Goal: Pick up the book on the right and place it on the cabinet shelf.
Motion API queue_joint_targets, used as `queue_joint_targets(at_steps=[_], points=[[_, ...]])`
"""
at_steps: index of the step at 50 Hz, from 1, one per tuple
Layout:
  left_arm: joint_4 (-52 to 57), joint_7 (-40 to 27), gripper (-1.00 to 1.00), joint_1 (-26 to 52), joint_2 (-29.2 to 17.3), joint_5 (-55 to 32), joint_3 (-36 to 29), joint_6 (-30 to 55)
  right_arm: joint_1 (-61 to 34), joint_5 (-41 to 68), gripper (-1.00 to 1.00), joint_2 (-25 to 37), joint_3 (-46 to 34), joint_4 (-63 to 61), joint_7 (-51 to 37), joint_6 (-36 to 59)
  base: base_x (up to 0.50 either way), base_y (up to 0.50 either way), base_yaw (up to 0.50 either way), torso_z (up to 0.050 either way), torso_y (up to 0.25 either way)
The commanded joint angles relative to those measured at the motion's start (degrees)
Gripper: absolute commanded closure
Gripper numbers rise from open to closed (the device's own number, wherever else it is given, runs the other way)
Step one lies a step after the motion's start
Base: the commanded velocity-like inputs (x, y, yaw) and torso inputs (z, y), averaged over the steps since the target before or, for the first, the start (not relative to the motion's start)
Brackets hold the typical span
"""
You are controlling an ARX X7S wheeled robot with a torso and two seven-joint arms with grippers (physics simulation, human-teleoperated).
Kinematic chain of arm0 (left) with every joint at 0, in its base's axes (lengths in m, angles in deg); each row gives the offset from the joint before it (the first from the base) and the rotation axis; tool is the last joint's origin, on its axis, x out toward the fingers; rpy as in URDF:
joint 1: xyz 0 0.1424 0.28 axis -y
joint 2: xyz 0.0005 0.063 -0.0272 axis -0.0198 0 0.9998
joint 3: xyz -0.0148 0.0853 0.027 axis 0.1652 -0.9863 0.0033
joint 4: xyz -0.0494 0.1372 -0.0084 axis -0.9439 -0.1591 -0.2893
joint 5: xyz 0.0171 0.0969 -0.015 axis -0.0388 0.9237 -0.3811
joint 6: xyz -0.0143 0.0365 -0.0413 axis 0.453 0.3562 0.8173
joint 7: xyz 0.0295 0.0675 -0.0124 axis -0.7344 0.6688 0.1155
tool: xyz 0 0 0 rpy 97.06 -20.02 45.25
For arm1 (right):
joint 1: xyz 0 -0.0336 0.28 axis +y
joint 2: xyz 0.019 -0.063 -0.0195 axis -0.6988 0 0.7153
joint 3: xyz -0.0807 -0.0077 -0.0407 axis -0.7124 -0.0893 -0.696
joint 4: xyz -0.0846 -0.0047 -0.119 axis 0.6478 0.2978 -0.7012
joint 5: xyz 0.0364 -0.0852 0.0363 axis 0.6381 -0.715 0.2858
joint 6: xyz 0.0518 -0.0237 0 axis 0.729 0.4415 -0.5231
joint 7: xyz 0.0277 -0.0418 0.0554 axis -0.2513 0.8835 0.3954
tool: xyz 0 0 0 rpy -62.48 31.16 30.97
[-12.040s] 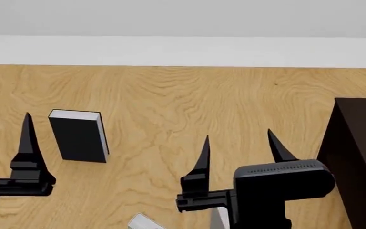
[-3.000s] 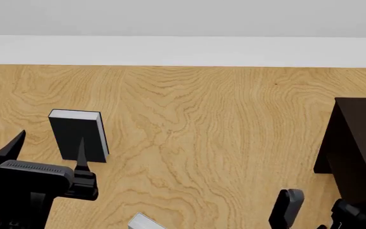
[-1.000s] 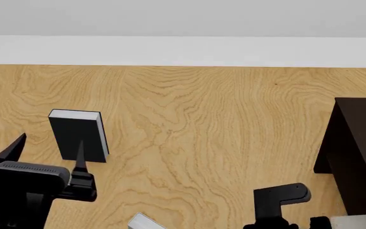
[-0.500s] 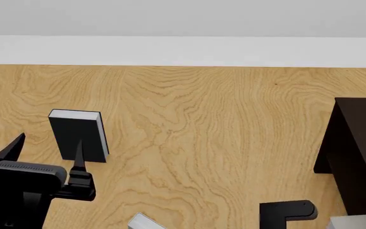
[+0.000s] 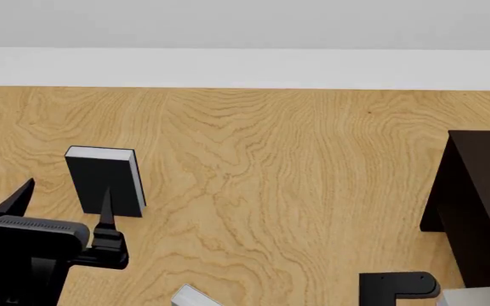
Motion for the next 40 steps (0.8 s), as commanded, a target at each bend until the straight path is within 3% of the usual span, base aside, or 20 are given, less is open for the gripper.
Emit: queue_joint_targets(at_steps=[1, 9, 40], points=[[-0.2, 0.0, -1.0, 0.1, -0.1, -0.1, -0.2, -0.3, -4.1, -1.6, -1.0, 0.0, -1.0, 9.0, 0.5, -5.4, 0.0, 0.0, 0.0, 0.0, 0.0], [0.3, -0.3, -1.0, 0.0, -0.3, -0.2, -0.3, -0.1, -10.3, -2.4, -1.0, -1.0, -1.5, 24.0, 0.4, -14.0, 0.0, 0.0, 0.0, 0.0, 0.0], [-0.7, -0.6, -1.0, 0.5, -0.2, -0.2, -0.9, -0.5, -13.9, -5.2, -1.0, 3.2, -0.8, 25.1, 0.0, -10.8, 0.0, 0.0, 0.0, 0.0, 0.001]])
